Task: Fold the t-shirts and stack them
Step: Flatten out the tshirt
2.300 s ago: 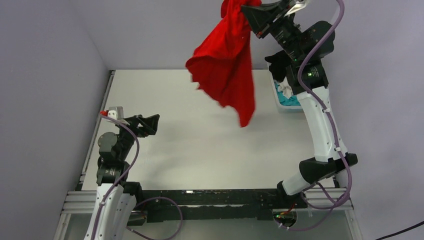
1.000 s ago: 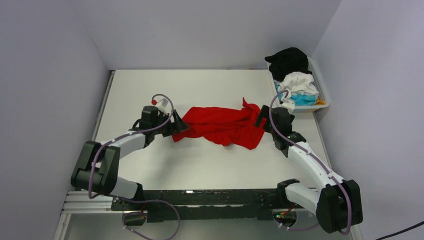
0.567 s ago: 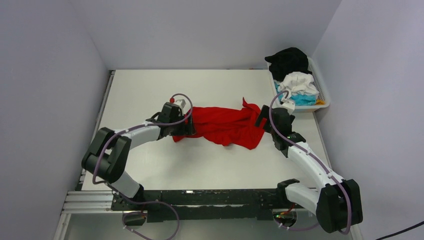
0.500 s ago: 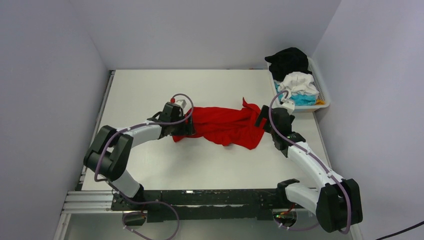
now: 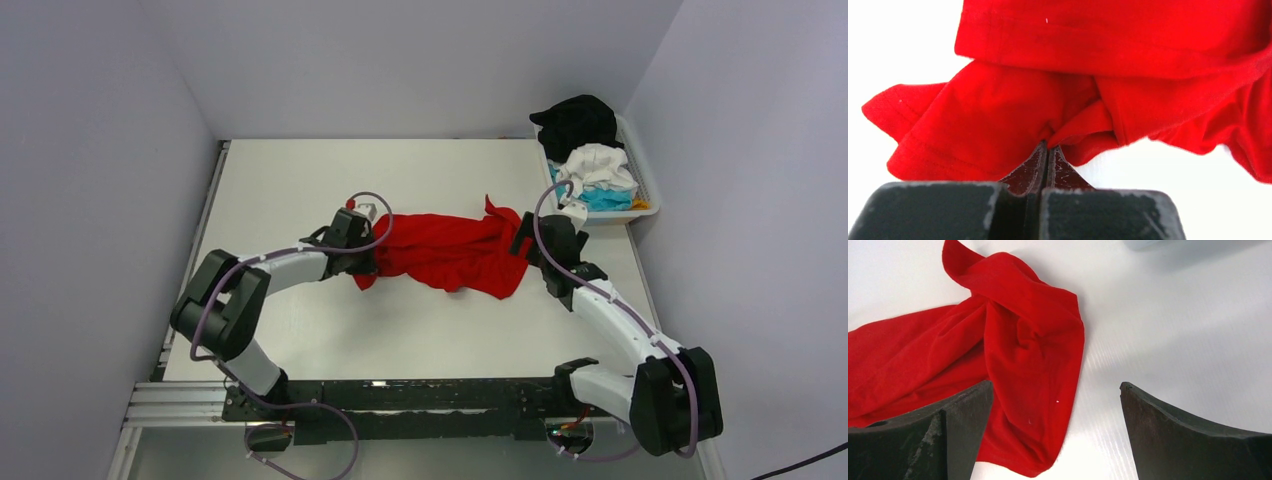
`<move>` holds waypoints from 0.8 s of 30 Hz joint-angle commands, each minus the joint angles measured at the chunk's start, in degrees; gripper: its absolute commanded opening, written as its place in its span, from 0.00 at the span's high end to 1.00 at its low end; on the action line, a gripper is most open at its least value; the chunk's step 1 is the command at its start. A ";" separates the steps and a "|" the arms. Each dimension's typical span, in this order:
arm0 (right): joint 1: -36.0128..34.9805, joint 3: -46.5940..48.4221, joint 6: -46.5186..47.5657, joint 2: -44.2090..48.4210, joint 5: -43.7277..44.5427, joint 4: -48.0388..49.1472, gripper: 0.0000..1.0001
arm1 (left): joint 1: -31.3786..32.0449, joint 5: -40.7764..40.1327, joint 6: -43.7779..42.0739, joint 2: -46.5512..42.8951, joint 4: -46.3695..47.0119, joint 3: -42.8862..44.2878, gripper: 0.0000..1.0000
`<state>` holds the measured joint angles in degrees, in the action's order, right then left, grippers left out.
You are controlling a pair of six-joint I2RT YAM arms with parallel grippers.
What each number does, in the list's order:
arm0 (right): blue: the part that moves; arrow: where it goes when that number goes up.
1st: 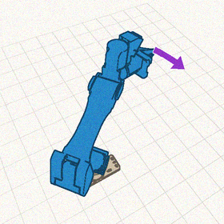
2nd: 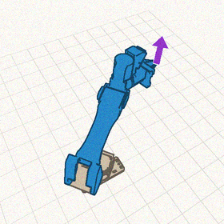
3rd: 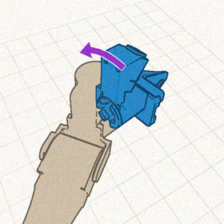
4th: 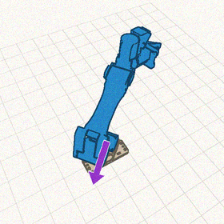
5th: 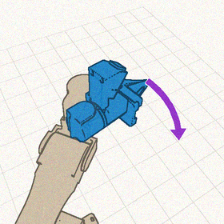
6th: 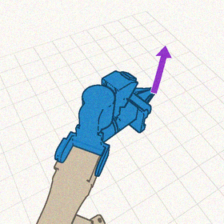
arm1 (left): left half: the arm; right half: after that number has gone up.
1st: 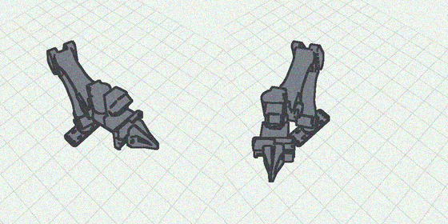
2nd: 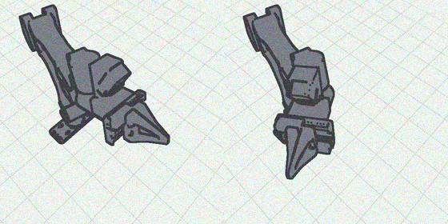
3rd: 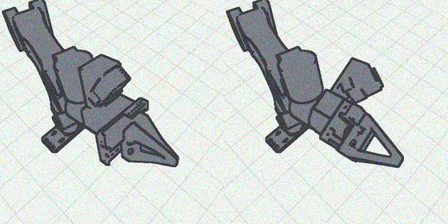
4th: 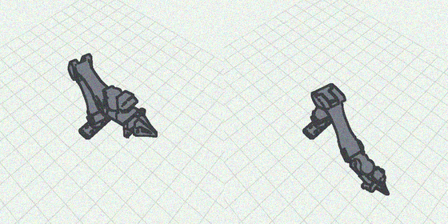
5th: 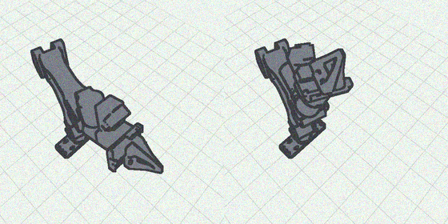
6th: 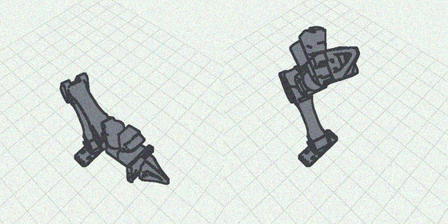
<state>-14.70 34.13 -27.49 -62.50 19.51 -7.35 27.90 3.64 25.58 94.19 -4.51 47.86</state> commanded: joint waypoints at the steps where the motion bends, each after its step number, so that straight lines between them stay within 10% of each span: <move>1: -0.06 3.43 -0.16 -1.47 2.55 0.37 0.00 | 2.06 -2.73 -0.47 -6.84 0.03 -3.71 1.00; 24: -0.07 21.73 14.15 -27.37 -21.43 -3.95 0.09 | 4.70 -6.79 3.16 -27.09 -2.76 -11.73 1.00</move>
<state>-14.81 57.06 -13.87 -90.19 5.89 -13.23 32.40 -2.87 28.27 68.31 -8.03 35.22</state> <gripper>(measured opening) 0.928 0.014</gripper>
